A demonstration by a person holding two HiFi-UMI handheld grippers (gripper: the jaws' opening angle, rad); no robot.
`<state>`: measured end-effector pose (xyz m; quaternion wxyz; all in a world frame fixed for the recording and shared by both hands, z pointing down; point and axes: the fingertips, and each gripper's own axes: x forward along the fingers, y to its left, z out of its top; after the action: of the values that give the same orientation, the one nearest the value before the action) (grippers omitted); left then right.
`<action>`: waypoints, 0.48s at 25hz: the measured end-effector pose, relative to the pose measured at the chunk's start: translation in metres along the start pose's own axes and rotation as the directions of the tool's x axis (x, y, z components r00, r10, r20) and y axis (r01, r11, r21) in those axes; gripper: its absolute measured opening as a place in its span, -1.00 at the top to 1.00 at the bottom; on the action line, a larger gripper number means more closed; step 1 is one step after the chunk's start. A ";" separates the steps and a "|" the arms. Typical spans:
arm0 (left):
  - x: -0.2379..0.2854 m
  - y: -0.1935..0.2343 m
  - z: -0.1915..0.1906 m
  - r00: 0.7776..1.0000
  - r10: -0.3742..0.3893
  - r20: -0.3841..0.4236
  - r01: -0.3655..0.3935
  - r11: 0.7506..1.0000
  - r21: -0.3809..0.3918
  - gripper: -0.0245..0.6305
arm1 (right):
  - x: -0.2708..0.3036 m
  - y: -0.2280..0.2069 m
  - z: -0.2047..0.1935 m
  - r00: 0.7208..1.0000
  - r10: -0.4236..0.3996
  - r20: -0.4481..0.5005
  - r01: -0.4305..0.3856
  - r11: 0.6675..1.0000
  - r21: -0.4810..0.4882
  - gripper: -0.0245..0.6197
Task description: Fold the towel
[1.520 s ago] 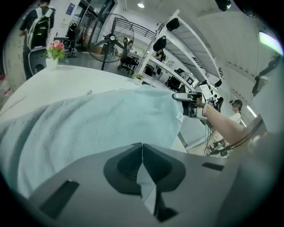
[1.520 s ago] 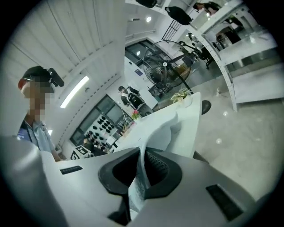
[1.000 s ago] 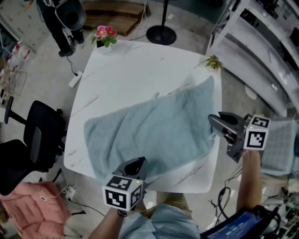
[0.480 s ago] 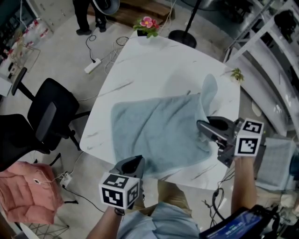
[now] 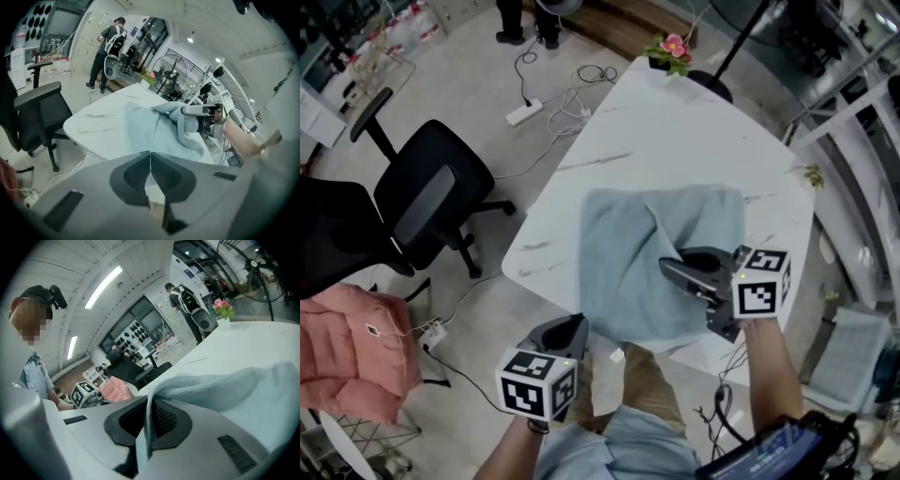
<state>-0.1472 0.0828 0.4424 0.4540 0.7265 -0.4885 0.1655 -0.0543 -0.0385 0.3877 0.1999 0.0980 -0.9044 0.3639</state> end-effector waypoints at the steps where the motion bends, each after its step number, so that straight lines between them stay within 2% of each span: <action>1: -0.003 0.005 -0.001 1.000 0.003 0.004 -0.003 1.000 -0.007 0.90 | 0.011 0.001 -0.004 1.000 0.002 -0.014 -0.002 1.000 0.004 0.85; 8: -0.017 0.030 -0.007 1.000 0.013 0.026 -0.012 0.999 -0.043 0.90 | 0.064 -0.004 -0.033 0.989 -0.062 -0.137 0.056 0.997 -0.046 0.85; 12: -0.022 0.039 -0.009 0.999 0.012 0.031 -0.010 0.999 -0.052 0.90 | 0.079 0.005 -0.037 0.985 -0.062 -0.160 0.053 0.997 -0.063 0.84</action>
<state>-0.1890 0.0984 0.4515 0.4641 0.7144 -0.5035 0.1439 -0.1165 -0.0120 0.4432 0.2859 0.0882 -0.8922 0.3383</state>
